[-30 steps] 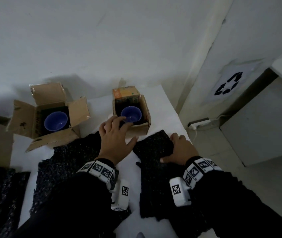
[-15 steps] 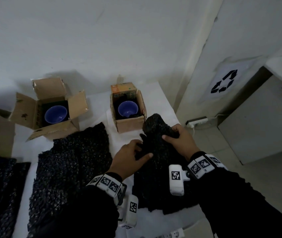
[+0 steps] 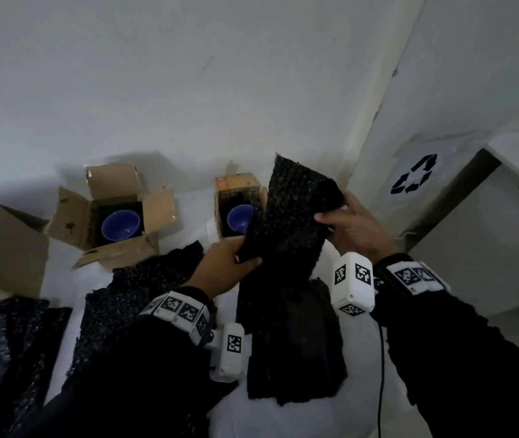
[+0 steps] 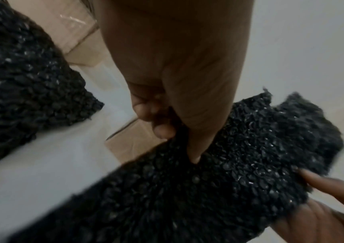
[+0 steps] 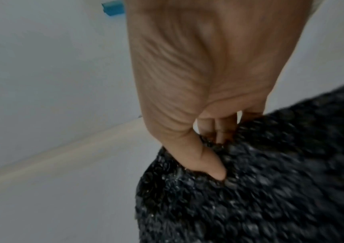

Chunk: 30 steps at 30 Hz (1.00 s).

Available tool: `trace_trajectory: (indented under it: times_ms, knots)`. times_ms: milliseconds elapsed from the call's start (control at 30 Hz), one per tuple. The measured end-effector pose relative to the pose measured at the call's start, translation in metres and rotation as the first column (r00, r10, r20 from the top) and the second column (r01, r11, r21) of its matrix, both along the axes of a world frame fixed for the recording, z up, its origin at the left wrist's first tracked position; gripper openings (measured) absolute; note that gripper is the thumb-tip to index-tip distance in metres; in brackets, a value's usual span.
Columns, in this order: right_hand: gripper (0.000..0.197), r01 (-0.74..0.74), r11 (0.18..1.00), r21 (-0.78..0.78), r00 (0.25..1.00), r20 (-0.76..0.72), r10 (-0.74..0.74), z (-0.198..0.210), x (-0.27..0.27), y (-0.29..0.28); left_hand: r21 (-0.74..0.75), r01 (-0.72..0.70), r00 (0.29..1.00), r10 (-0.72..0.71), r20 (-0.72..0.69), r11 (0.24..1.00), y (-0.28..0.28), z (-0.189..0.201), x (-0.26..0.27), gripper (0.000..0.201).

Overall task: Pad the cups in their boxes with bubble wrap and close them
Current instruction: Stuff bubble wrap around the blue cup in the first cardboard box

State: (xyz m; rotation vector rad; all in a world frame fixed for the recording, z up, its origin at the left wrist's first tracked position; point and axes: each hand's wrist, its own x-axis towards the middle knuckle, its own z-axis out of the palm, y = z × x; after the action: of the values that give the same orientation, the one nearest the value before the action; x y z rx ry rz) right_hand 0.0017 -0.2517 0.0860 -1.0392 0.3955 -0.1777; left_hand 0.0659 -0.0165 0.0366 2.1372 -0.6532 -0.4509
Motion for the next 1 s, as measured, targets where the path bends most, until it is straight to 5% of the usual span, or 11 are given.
trace_trajectory:
  times_ms: [100,167,300,400,567,633,700,767,900,1000]
  knots:
    - [0.043,-0.211,0.936,-0.281,0.973,0.032,0.229,0.02,-0.001,0.002,-0.058,-0.215,0.971,0.22,0.097,0.975,0.014,0.011,0.022,0.021]
    - [0.027,-0.282,0.822,-0.495,0.949,-0.016,0.316,0.03,-0.002,0.005,-0.192,-0.278,0.94,0.307,0.147,0.941,0.02,0.022,0.032,0.039]
    - [0.032,-0.34,0.535,-0.773,0.91,-0.126,0.395,0.044,0.0,0.012,-0.37,-0.269,0.905,0.365,0.22,0.889,0.024,0.052,0.042,0.048]
    - [0.028,-0.375,0.469,-0.8,0.892,-0.173,0.418,0.041,0.004,0.01,-0.437,-0.196,0.869,0.363,0.338,0.878,0.026,0.065,0.048,0.051]
    - [0.028,-0.115,0.393,-0.912,0.983,-0.046,0.179,0.02,0.019,0.003,-0.356,-0.143,0.671,0.354,0.652,0.924,0.021,0.065,0.057,0.049]
    - [0.03,0.054,0.435,-0.899,0.994,0.091,0.064,0.01,0.027,0.004,-0.29,-0.155,0.635,0.32,0.703,0.944,0.017,0.064,0.059,0.038]
    - [0.014,0.132,0.588,-0.798,0.991,0.105,-0.08,0.009,0.035,0.008,-0.262,-0.192,0.715,0.317,0.623,0.946,0.012,0.068,0.058,0.022]
    - [0.021,0.202,0.616,-0.761,0.977,0.113,-0.181,0.012,0.042,0.012,-0.238,-0.291,0.806,0.372,0.461,0.927,0.004,0.074,0.058,0.021]
    - [0.024,0.27,0.294,-0.917,0.963,0.261,-0.069,0.027,0.052,0.027,-0.29,-0.434,0.88,0.47,0.065,0.853,-0.014,0.078,0.062,0.027]
    - [0.03,0.18,0.219,-0.959,0.972,0.208,0.11,0.024,0.062,0.042,-0.388,-0.485,0.862,0.351,-0.367,0.784,-0.024,0.082,0.061,0.025]
